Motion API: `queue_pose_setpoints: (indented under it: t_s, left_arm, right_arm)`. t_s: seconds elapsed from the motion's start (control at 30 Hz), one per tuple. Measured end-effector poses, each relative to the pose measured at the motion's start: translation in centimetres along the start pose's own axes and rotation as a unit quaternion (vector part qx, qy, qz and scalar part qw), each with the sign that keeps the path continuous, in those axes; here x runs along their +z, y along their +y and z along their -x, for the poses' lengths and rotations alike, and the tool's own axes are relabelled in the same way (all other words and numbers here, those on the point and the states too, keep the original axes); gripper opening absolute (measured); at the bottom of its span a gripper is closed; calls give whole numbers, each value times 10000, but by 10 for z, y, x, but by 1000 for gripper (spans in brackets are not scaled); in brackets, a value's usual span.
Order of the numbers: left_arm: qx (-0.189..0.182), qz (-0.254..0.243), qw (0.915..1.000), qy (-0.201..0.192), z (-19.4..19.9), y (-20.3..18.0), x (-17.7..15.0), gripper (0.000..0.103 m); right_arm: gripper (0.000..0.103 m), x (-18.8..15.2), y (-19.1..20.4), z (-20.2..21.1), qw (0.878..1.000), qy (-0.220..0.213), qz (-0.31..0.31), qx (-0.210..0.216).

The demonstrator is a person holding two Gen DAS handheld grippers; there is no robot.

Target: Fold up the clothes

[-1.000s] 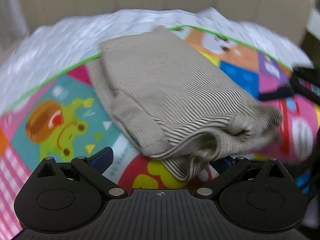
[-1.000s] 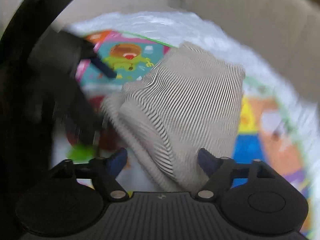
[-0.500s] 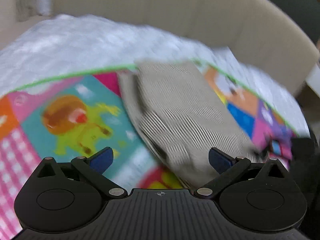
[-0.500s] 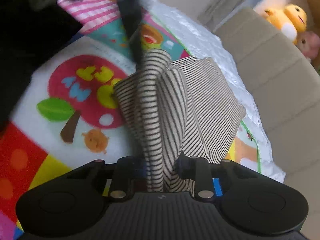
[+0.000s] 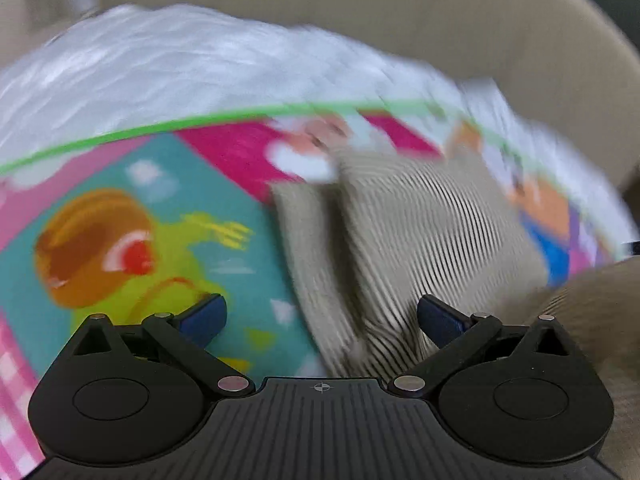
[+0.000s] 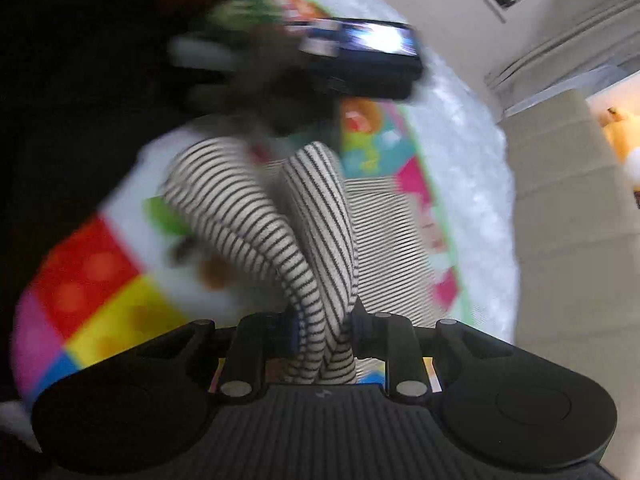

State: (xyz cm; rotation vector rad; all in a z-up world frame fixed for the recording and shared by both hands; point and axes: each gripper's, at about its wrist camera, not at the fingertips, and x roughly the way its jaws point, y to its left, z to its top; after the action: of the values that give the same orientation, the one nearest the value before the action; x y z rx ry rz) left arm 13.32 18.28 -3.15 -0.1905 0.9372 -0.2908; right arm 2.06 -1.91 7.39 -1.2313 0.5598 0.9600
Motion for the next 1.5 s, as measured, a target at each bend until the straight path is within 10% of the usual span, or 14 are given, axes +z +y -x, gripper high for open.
queue_pose_setpoints:
  t_s: [0.17, 0.47, 0.7, 0.83, 1.03, 1.5]
  left_arm:
    - [-491, 1184, 9901, -564, 24, 49, 10, 103]
    - [-1778, 838, 9783, -656, 25, 30, 14, 103]
    - [-440, 103, 9987, -228, -10, -13, 16, 103]
    - [-45, 180, 9987, -465, -3, -15, 24, 103]
    - [841, 850, 9921, -388, -22, -16, 37, 103]
    - [585, 544, 9959, -435, -35, -4, 38, 103]
  right_arm:
    - [30, 15, -51, -57, 9998, -51, 173, 26]
    - [47, 6, -69, -121, 9988, -447, -197, -53]
    - [72, -13, -79, -85, 9899, -733, -1110, -489]
    - [100, -41, -104, -66, 9605, -956, -2488, -803]
    - [103, -90, -119, -117, 8714, -445, -4777, -1024]
    - [103, -110, -112, -151, 8002, -394, -5896, -1023]
